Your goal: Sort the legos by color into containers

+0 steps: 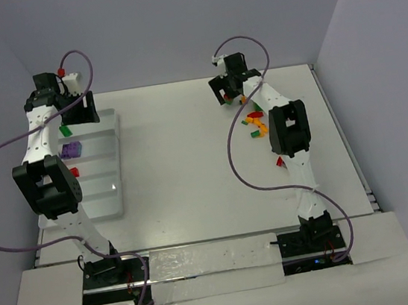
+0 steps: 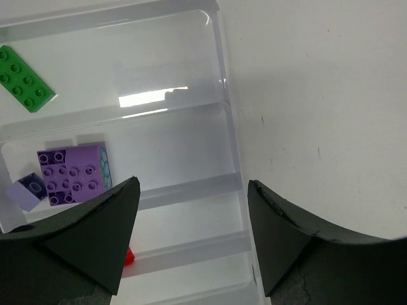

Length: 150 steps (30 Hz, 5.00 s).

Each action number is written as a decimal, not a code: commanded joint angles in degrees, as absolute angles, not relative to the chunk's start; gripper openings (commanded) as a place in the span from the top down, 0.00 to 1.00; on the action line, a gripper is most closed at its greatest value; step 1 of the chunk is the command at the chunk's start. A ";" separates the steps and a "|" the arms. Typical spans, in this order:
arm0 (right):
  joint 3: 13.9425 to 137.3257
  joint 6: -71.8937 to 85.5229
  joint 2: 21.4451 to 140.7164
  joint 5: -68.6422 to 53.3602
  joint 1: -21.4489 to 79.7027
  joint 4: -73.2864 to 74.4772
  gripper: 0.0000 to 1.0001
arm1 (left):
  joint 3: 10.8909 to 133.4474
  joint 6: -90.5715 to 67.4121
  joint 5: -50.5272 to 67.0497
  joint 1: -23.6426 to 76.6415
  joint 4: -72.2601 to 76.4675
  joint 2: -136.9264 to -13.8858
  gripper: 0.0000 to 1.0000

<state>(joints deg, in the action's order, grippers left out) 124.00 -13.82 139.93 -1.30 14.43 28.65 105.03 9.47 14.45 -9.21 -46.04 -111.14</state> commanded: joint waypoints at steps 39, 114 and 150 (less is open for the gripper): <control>133.95 -23.37 147.13 -10.19 12.66 35.33 0.41 | 110.74 11.25 15.64 -8.88 -50.36 -108.99 0.22; 81.65 76.72 114.17 -67.41 23.18 -34.89 1.00 | 77.76 4.45 39.48 19.96 -16.50 -86.02 0.19; 91.75 53.77 113.11 -61.09 12.74 -6.06 1.00 | 80.21 10.21 26.42 -6.92 -30.35 -90.86 1.00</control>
<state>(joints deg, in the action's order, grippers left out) 86.07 68.35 114.74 -64.43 11.90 -21.15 71.74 9.13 33.23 -0.92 -26.08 -85.92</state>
